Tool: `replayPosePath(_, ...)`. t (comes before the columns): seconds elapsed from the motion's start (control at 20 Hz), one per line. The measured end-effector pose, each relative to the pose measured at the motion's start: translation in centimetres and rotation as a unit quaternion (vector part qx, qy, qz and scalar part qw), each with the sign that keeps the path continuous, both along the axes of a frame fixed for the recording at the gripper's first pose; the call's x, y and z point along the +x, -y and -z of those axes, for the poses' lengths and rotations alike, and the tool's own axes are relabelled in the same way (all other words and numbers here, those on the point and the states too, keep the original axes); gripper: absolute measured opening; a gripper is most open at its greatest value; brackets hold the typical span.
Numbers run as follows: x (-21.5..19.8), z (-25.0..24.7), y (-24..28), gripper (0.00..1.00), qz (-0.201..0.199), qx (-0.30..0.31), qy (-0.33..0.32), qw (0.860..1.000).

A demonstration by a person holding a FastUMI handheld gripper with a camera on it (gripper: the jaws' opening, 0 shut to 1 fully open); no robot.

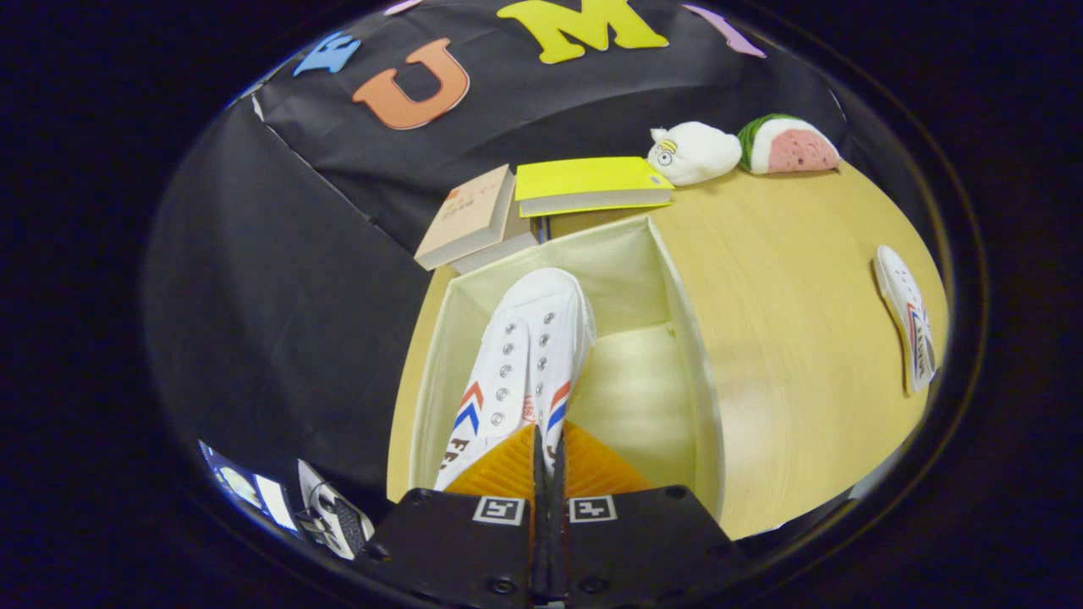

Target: Open the storage box then place both shoes into the box .Put the left shoe in first, then the right shoe, with the right side of both shoes facing outward in a uniform manner.

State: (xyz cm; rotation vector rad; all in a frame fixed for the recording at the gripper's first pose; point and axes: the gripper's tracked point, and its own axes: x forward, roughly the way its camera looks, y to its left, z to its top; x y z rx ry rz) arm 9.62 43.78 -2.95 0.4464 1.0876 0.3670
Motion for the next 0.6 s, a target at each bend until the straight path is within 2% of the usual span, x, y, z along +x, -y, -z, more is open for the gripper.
replayPosePath(0.4,-0.6,0.9,-1.6,0.06,-0.033,-0.022,-0.004,0.999)
replayPosePath(0.6,-2.1,2.7,-3.0,0.06,-0.071,-0.014,-0.042,0.996)
